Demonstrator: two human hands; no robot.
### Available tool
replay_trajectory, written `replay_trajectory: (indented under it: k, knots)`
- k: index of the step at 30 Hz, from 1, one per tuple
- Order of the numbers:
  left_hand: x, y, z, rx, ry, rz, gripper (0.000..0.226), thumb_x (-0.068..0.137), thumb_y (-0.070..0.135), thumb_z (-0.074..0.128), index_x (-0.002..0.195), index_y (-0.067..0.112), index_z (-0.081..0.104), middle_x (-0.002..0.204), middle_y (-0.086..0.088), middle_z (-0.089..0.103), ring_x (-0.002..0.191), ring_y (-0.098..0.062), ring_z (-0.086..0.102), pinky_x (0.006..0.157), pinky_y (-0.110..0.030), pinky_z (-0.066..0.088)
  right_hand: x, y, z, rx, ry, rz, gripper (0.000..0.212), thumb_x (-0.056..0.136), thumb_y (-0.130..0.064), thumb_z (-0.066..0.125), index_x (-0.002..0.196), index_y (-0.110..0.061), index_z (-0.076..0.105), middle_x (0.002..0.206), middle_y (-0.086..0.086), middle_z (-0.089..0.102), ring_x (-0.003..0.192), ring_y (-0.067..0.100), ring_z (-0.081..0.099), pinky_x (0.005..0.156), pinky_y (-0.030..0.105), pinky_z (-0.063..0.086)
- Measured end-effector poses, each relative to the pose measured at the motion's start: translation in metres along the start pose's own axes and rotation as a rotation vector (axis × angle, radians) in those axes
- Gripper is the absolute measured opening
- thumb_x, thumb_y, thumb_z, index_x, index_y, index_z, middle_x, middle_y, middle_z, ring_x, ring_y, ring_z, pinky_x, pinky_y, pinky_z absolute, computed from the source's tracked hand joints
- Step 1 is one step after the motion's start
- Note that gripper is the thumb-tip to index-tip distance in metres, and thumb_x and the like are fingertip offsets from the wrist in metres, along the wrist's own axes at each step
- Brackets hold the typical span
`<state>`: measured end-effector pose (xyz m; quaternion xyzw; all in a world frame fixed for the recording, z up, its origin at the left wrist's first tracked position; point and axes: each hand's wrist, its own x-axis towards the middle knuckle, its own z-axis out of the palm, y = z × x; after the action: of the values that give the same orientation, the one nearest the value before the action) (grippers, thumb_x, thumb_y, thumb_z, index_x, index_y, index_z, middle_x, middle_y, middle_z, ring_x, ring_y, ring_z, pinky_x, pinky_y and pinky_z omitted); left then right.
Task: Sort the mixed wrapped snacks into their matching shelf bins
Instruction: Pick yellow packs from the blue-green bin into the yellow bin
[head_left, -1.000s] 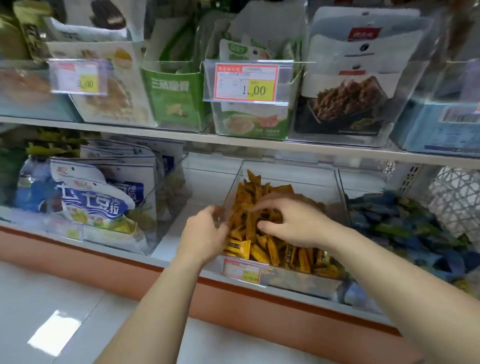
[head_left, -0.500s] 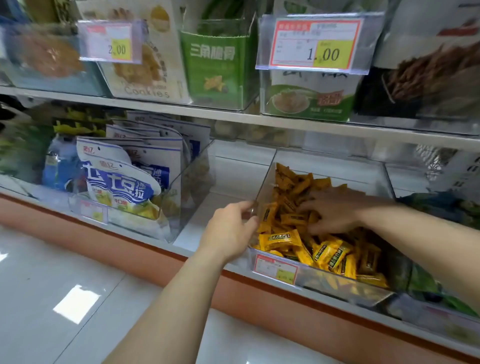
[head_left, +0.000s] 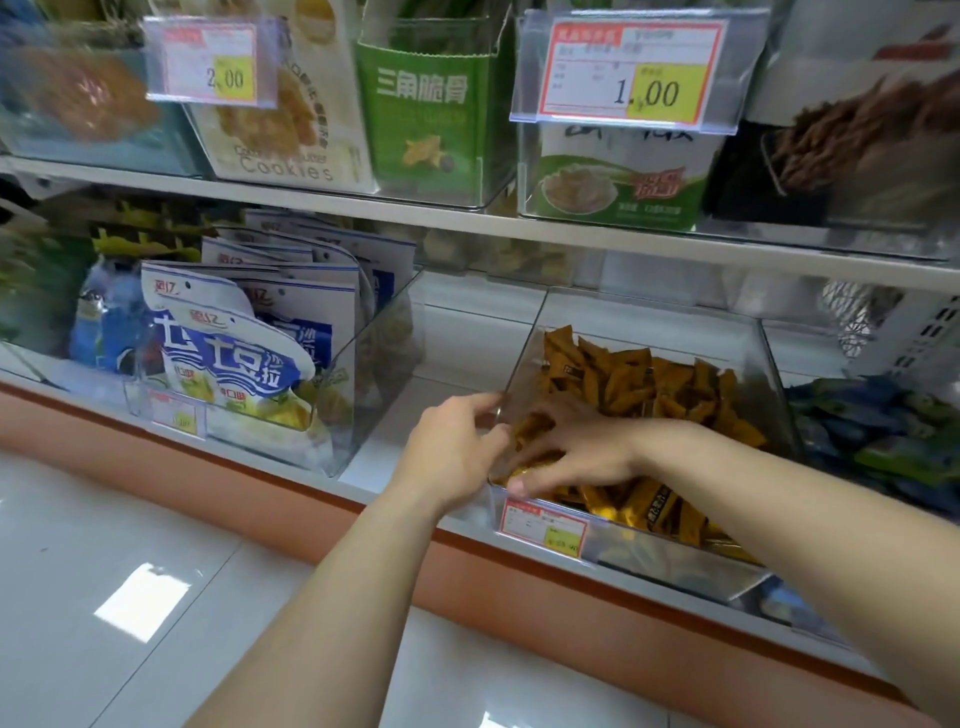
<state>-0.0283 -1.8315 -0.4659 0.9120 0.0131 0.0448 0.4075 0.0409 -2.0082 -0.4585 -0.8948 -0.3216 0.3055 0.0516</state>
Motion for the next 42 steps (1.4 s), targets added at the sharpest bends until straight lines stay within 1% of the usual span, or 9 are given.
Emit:
replay_trajectory:
  k: [2, 5, 16, 20, 23, 27, 34, 39, 42]
  knots:
    - [0.0, 0.0, 0.0, 0.009, -0.001, 0.002, 0.036, 0.09, 0.03, 0.062, 0.125, 0.035, 0.066, 0.095, 0.021, 0.066, 0.103, -0.01, 0.066, 0.092, -0.032, 0.052, 0.001, 0.007, -0.003, -0.069, -0.019, 0.069, 0.097, 0.059, -0.1, 0.032, 0.14, -0.049, 0.046, 0.162, -0.011, 0.008, 0.15, 0.024, -0.003, 0.12, 0.05, 0.008]
    - [-0.001, -0.001, 0.0, -0.001, -0.017, -0.014, 0.04, 0.092, 0.034, 0.061, 0.131, 0.035, 0.062, 0.11, 0.015, 0.071, 0.102, -0.012, 0.067, 0.093, -0.039, 0.054, 0.002, 0.018, -0.004, -0.246, 0.049, 0.107, 0.08, 0.076, -0.088, 0.038, 0.143, -0.045, 0.043, 0.163, -0.012, 0.004, 0.149, 0.026, -0.003, 0.118, 0.054, 0.019]
    - [-0.003, -0.002, -0.002, -0.002, -0.048, -0.02, 0.04, 0.094, 0.034, 0.06, 0.134, 0.036, 0.06, 0.115, 0.012, 0.07, 0.107, -0.014, 0.065, 0.093, -0.043, 0.055, -0.031, 0.067, -0.03, -0.492, 0.28, 0.38, 0.063, 0.081, -0.072, 0.051, 0.137, -0.044, 0.05, 0.148, -0.003, 0.037, 0.129, 0.029, 0.04, 0.093, 0.042, 0.042]
    - [-0.002, 0.0, -0.002, -0.013, -0.044, -0.025, 0.039, 0.094, 0.033, 0.06, 0.133, 0.037, 0.061, 0.114, 0.012, 0.071, 0.102, -0.014, 0.066, 0.089, -0.044, 0.056, -0.022, 0.036, -0.031, -0.385, 0.543, 0.093, 0.036, 0.077, -0.06, 0.062, 0.108, -0.043, 0.059, 0.12, -0.01, 0.053, 0.112, 0.019, 0.05, 0.079, 0.035, 0.045]
    - [-0.002, 0.001, -0.002, -0.022, -0.046, -0.027, 0.039, 0.092, 0.031, 0.06, 0.131, 0.037, 0.062, 0.111, 0.013, 0.072, 0.101, -0.014, 0.067, 0.088, -0.044, 0.057, -0.003, 0.011, -0.015, -0.209, 0.278, -0.134, 0.038, 0.087, -0.055, 0.059, 0.124, -0.047, 0.059, 0.133, -0.014, 0.054, 0.121, 0.014, 0.052, 0.093, 0.037, 0.047]
    - [-0.001, -0.001, -0.002, -0.021, -0.048, -0.04, 0.04, 0.092, 0.032, 0.06, 0.132, 0.038, 0.061, 0.109, 0.014, 0.072, 0.1, -0.014, 0.067, 0.09, -0.043, 0.056, 0.012, 0.014, 0.002, -0.343, -0.021, -0.012, 0.059, 0.085, -0.076, 0.041, 0.142, -0.063, 0.031, 0.161, -0.017, 0.013, 0.146, 0.021, 0.018, 0.115, 0.051, 0.016]
    - [-0.001, -0.004, -0.002, -0.013, -0.058, -0.024, 0.04, 0.093, 0.037, 0.06, 0.133, 0.04, 0.06, 0.119, 0.016, 0.069, 0.113, -0.011, 0.063, 0.097, -0.043, 0.053, 0.003, 0.036, -0.002, -0.452, 0.162, -0.007, 0.066, 0.078, -0.058, 0.062, 0.14, -0.044, 0.041, 0.126, -0.008, 0.056, 0.11, 0.018, 0.055, 0.072, 0.031, 0.045]
    - [0.001, -0.006, -0.002, -0.022, -0.063, -0.013, 0.039, 0.092, 0.037, 0.06, 0.131, 0.041, 0.061, 0.109, 0.019, 0.069, 0.106, -0.01, 0.065, 0.096, -0.041, 0.053, -0.02, 0.068, -0.027, -0.478, 0.388, 0.17, 0.062, 0.081, -0.064, 0.061, 0.138, -0.044, 0.045, 0.126, -0.008, 0.061, 0.11, 0.017, 0.058, 0.08, 0.033, 0.044]
    - [0.001, -0.005, -0.002, -0.045, -0.059, -0.014, 0.039, 0.092, 0.035, 0.061, 0.13, 0.04, 0.062, 0.106, 0.02, 0.069, 0.102, -0.011, 0.067, 0.096, -0.041, 0.053, -0.033, 0.072, -0.044, -0.465, 0.32, 0.315, 0.073, 0.073, -0.071, 0.066, 0.139, -0.044, 0.046, 0.137, -0.006, 0.054, 0.123, 0.024, 0.051, 0.094, 0.043, 0.04]
